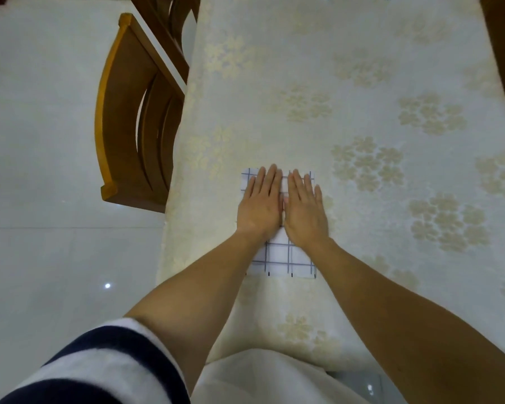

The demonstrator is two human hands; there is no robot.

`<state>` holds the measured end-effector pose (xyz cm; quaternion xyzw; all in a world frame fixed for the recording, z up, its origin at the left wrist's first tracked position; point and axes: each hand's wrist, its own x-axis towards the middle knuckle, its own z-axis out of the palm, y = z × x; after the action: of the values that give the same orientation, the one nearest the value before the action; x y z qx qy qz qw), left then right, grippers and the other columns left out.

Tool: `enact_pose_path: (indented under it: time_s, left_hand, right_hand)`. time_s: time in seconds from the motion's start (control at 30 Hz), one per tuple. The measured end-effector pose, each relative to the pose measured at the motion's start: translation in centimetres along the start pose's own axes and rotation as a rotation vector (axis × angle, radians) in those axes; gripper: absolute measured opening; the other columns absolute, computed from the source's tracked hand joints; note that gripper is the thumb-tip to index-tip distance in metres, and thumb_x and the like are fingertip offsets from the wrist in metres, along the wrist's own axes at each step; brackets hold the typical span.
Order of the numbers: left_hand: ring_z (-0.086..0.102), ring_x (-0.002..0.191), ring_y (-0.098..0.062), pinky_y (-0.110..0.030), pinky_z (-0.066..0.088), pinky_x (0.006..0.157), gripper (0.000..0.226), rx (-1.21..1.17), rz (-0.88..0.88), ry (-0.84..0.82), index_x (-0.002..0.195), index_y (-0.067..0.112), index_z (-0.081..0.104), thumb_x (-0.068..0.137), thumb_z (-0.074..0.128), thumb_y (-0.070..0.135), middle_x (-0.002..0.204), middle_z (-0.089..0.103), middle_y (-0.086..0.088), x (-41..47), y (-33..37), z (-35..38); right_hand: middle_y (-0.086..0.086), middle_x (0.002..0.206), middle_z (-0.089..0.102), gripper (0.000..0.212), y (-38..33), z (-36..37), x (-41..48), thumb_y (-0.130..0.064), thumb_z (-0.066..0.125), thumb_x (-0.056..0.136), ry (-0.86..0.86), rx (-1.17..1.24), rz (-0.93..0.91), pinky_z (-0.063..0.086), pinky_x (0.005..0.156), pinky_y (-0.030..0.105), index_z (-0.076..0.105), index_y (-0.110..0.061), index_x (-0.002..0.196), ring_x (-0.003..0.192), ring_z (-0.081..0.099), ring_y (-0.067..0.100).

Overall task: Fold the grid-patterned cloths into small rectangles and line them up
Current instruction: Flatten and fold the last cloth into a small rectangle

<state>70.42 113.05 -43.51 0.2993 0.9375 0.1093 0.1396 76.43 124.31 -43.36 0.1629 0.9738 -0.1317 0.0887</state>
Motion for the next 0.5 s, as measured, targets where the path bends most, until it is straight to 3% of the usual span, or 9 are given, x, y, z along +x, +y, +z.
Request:
enact_pose_path:
  time_s: [0.07,0.2,0.4,0.5]
  left_hand:
    - [-0.012,0.155,-0.02,-0.04,-0.005,0.126,0.06,0.031,-0.006,0.031,0.162,0.022,-0.003,0.108,0.011,0.044,0.169,-0.01,0.002,-0.4,-0.8,0.2]
    - [-0.016,0.154,-0.017,-0.044,-0.005,0.126,0.064,0.046,-0.074,0.02,0.16,0.03,-0.009,0.104,0.007,0.055,0.168,-0.015,0.005,-0.8,-3.2,-0.6]
    - [-0.027,0.15,-0.021,-0.048,-0.01,0.124,0.068,0.068,-0.07,-0.088,0.157,0.028,-0.02,0.102,0.0,0.062,0.164,-0.029,0.004,-0.8,-4.7,-2.1]
    - [-0.019,0.153,-0.028,-0.049,-0.005,0.125,0.062,0.047,0.069,-0.014,0.16,0.024,-0.009,0.107,0.01,0.049,0.167,-0.018,0.001,-0.4,-3.7,-3.1]
  right_hand:
    - [-0.004,0.166,-0.012,0.062,1.3,0.3,-0.5,-0.047,0.002,0.105,-0.007,-0.074,-0.01,-0.002,0.124,0.045,-0.007,-0.018,0.158,0.152,-0.015,0.018]
    - [-0.004,0.166,-0.011,0.071,3.8,-0.3,-1.0,-0.061,0.002,0.101,-0.002,-0.125,0.023,0.0,0.124,0.048,-0.009,-0.019,0.158,0.153,-0.011,0.019]
    - [-0.006,0.166,-0.014,0.067,4.7,-1.4,-1.1,-0.055,-0.001,0.101,-0.061,-0.055,0.091,-0.003,0.123,0.05,-0.011,-0.023,0.158,0.152,-0.015,0.022]
    - [-0.001,0.167,-0.002,0.063,3.7,-2.0,-1.8,-0.045,0.002,0.102,0.027,0.049,0.131,0.001,0.125,0.047,0.002,-0.019,0.159,0.153,-0.008,0.024]
